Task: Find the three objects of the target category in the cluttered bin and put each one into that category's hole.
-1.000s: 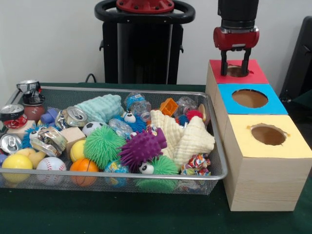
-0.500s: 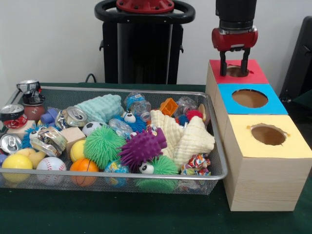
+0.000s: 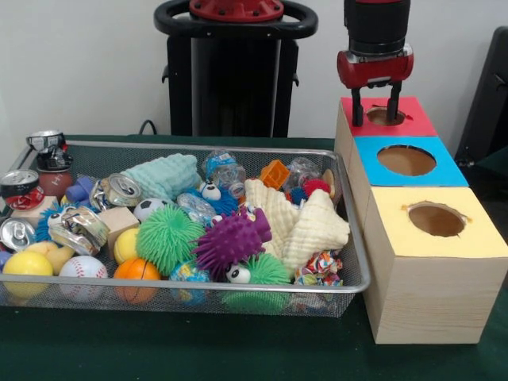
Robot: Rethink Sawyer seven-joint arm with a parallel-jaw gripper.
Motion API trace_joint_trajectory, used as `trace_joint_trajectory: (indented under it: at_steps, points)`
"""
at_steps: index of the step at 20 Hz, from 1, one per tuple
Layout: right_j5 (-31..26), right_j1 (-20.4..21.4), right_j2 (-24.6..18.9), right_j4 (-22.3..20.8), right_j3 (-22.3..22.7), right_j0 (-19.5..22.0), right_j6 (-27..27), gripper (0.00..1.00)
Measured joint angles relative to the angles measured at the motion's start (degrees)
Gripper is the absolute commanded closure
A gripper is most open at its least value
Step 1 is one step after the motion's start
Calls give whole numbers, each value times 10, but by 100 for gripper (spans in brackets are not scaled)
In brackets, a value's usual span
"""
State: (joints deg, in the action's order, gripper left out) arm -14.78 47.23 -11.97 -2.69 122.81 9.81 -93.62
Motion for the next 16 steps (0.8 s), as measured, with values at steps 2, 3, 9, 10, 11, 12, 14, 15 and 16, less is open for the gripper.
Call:
trace_joint_trajectory:
  at_steps: [2, 3, 9, 10, 11, 12, 14, 15, 16]
  points:
    - [-27, -4, -14, -2, -9, 15, 0, 0]
    - [-42, -7, -21, -4, -14, 24, 0, 0]
    - [-122, -27, -69, -24, -47, 74, 0, 0]
    - [-130, -30, -76, -28, -49, 81, 0, 0]
    - [-135, -32, -85, -33, -51, 90, 0, 0]
    - [-141, -34, -94, -37, -52, 98, 0, 0]
    - [-144, -37, -104, -43, -51, 109, 0, 0]
    - [-147, -40, -116, -49, -51, 121, 0, 0]
    - [-148, -42, -124, -52, -50, 129, 0, 0]
